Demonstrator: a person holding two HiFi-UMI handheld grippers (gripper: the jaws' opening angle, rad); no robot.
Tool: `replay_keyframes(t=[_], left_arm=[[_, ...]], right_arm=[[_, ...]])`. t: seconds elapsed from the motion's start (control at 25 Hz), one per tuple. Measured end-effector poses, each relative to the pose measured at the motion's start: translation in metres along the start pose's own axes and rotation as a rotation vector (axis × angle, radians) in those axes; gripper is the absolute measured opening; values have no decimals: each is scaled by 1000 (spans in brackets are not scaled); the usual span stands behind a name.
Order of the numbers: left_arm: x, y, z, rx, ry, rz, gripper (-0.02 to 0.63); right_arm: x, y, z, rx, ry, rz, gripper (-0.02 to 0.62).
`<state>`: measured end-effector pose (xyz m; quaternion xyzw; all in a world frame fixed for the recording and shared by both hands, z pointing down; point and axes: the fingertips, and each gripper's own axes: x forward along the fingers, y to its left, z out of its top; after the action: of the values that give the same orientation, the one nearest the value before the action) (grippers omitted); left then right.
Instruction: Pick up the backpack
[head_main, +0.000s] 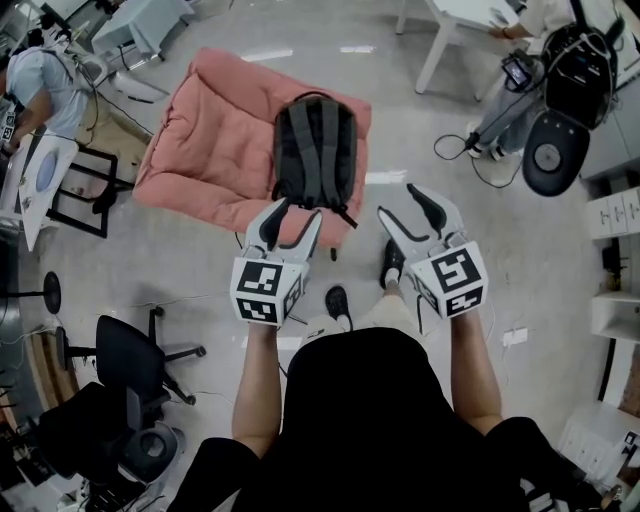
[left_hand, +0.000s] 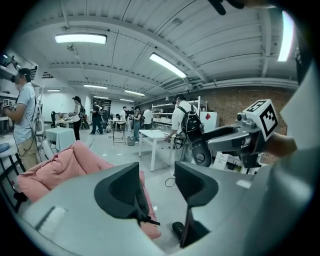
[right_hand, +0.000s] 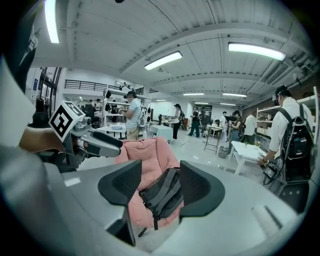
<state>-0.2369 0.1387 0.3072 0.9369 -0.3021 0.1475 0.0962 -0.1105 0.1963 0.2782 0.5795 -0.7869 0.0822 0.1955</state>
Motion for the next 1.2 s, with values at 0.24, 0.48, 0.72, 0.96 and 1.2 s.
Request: replay_keyframes(t=[0.24, 0.48, 0.72, 0.96, 1.2], left_arm=[[33, 15, 12, -22, -1, 23, 221], [68, 22, 23, -44, -2, 88, 221], [118, 28, 46, -26, 19, 150, 221], [161, 34, 61, -47, 40, 235, 221], [198, 35, 64, -88, 56, 321, 221]], right_arm=[[31, -29, 12, -3, -15, 50, 221], [58, -64, 11, -7, -8, 119, 221], [94, -121, 20, -14, -12, 188, 221], [129, -169, 19, -17, -4, 276, 221], [155, -210, 9, -52, 24, 357, 221]])
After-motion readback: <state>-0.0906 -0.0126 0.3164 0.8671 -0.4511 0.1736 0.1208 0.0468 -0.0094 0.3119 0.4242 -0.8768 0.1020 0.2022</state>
